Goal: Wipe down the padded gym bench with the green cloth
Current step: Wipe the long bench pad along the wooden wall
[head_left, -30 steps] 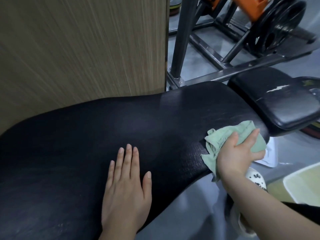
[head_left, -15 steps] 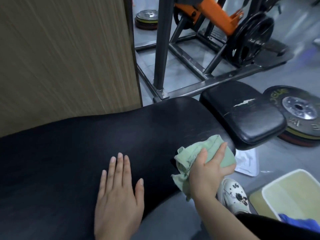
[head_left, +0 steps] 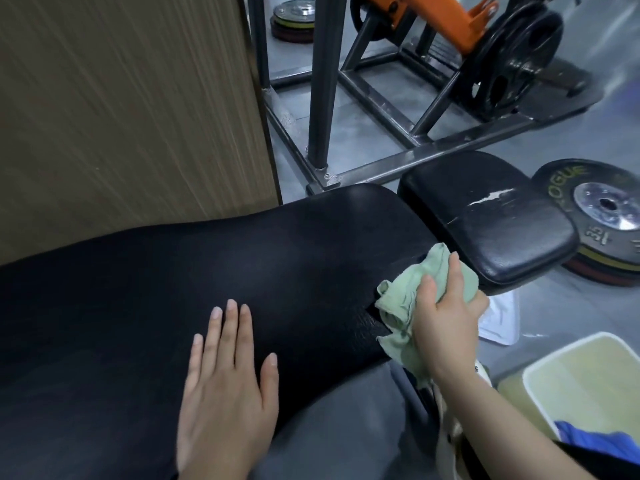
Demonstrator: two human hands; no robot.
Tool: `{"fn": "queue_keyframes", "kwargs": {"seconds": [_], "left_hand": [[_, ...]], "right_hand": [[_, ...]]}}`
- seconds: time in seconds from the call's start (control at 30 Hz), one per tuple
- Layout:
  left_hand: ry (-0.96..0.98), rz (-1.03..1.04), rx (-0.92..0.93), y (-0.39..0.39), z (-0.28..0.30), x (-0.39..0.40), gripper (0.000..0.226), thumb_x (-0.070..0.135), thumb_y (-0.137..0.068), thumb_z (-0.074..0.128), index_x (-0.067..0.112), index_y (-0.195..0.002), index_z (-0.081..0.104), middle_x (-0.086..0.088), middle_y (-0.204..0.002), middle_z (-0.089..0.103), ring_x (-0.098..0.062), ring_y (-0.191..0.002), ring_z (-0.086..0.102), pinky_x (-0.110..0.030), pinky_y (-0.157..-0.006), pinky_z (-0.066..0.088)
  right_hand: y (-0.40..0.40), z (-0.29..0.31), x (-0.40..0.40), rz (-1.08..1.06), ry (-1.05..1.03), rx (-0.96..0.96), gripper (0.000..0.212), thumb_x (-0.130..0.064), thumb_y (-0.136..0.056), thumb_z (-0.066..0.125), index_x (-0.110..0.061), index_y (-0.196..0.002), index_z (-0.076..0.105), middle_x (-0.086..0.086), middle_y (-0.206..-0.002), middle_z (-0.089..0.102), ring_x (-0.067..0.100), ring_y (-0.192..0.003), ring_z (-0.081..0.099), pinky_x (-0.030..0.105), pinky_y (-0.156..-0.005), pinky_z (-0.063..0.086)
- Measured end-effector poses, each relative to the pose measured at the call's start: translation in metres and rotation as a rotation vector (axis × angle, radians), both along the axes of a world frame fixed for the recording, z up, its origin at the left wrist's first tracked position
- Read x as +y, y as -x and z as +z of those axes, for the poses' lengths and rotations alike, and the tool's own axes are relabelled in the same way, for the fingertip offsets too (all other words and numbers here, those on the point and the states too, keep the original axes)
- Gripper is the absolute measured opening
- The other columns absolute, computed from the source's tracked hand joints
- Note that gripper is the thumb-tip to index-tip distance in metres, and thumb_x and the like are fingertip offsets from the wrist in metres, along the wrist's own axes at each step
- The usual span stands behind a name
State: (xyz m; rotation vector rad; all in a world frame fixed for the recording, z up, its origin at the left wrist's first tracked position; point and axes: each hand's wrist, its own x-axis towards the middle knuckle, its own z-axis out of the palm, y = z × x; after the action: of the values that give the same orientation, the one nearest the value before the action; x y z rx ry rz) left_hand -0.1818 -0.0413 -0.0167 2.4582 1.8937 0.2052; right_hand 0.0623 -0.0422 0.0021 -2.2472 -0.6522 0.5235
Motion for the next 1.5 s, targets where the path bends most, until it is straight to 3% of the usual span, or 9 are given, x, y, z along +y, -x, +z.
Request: {"fn": "queue_keyframes", "kwargs": {"seconds": [0.17, 0.5, 0.73, 0.9, 0.97, 1.07, 1.17, 1.33, 1.5], "left_hand": [[-0.005, -0.009, 0.004, 0.0, 0.0, -0.001, 0.068, 0.047, -0.1, 0.009, 0.001, -0.145, 0.031, -0.01, -0.154, 0.028, -0.02, -0.144, 0.017, -0.036, -0.116, 0.008], [-0.011, -0.006, 0.0, 0.0, 0.0, 0.0, 0.068, 0.047, -0.099, 0.008, 0.001, -0.144, 0.031, -0.011, -0.153, 0.03, -0.021, -0.144, 0.02, -0.038, -0.116, 0.01], [-0.006, -0.007, 0.005, 0.0, 0.0, 0.001, 0.068, 0.046, -0.099, 0.009, 0.0, -0.145, 0.031, -0.011, -0.153, 0.029, -0.021, -0.144, 0.02, -0.039, -0.116, 0.01], [-0.016, -0.005, 0.001, -0.001, 0.0, 0.001, 0.065, 0.044, -0.099, 0.011, 0.002, -0.145, 0.031, -0.011, -0.153, 0.029, -0.022, -0.144, 0.021, -0.04, -0.115, 0.012], [-0.018, -0.001, -0.007, 0.0, 0.0, 0.001, 0.064, 0.043, -0.098, 0.016, 0.002, -0.145, 0.031, -0.01, -0.154, 0.029, -0.021, -0.143, 0.021, -0.04, -0.115, 0.012], [-0.011, 0.002, 0.003, -0.001, 0.0, 0.001, 0.066, 0.045, -0.1, 0.01, 0.002, -0.144, 0.032, -0.01, -0.153, 0.03, -0.021, -0.143, 0.021, -0.04, -0.114, 0.012], [0.002, 0.002, 0.017, 0.0, -0.001, 0.001, 0.067, 0.046, -0.1, 0.007, 0.003, -0.145, 0.032, -0.01, -0.154, 0.029, -0.02, -0.144, 0.02, -0.039, -0.114, 0.011], [-0.004, -0.002, 0.009, -0.001, -0.001, 0.001, 0.068, 0.046, -0.1, 0.007, 0.002, -0.145, 0.032, -0.01, -0.154, 0.028, -0.021, -0.144, 0.019, -0.04, -0.114, 0.012], [-0.009, 0.009, -0.021, -0.002, 0.0, 0.0, 0.066, 0.045, -0.099, 0.009, 0.003, -0.145, 0.032, -0.009, -0.154, 0.029, -0.021, -0.144, 0.02, -0.04, -0.114, 0.012]], "right_hand": [[-0.023, 0.006, 0.0, 0.218, 0.142, -0.126, 0.052, -0.049, -0.096, 0.032, -0.052, -0.146, 0.015, 0.012, -0.136, 0.031, 0.033, -0.088, 0.049, 0.038, -0.08, 0.032], [-0.039, 0.015, 0.026, 0.348, 0.332, -0.254, 0.055, -0.054, -0.097, 0.02, -0.048, -0.149, 0.003, 0.02, -0.121, 0.042, 0.042, -0.098, 0.054, 0.042, -0.088, 0.037], [-0.031, 0.008, 0.018, 0.297, 0.235, -0.263, 0.053, -0.056, -0.096, 0.024, -0.05, -0.147, 0.013, 0.017, -0.127, 0.041, 0.041, -0.11, 0.046, 0.045, -0.093, 0.036], [0.002, -0.001, -0.009, 0.181, 0.049, -0.189, 0.065, -0.062, -0.085, 0.021, -0.044, -0.147, 0.027, 0.015, -0.156, 0.007, 0.042, -0.132, 0.024, 0.049, -0.109, 0.022], [0.032, -0.005, -0.02, 0.149, 0.013, -0.155, 0.068, -0.061, -0.083, 0.021, -0.043, -0.148, 0.023, 0.017, -0.157, -0.012, 0.044, -0.139, 0.011, 0.05, -0.112, 0.018], [0.074, -0.006, -0.028, 0.143, -0.028, -0.029, 0.057, -0.056, -0.09, 0.033, -0.052, -0.143, 0.012, 0.001, -0.152, -0.036, 0.041, -0.142, -0.006, 0.052, -0.11, 0.02], [0.079, -0.006, -0.023, 0.107, -0.021, 0.065, 0.057, -0.044, -0.095, 0.043, -0.051, -0.146, 0.016, -0.01, -0.149, -0.04, 0.037, -0.143, -0.016, 0.056, -0.109, 0.02], [0.045, -0.009, -0.007, -0.008, -0.051, -0.015, 0.054, -0.052, -0.096, 0.033, -0.047, -0.147, 0.019, -0.008, -0.157, -0.023, 0.043, -0.139, 0.005, 0.052, -0.108, 0.024], [0.025, -0.006, 0.003, -0.133, -0.102, 0.004, 0.047, -0.042, -0.1, 0.036, -0.043, -0.147, 0.028, -0.005, -0.16, -0.008, 0.043, -0.137, 0.016, 0.049, -0.109, 0.023]]}}
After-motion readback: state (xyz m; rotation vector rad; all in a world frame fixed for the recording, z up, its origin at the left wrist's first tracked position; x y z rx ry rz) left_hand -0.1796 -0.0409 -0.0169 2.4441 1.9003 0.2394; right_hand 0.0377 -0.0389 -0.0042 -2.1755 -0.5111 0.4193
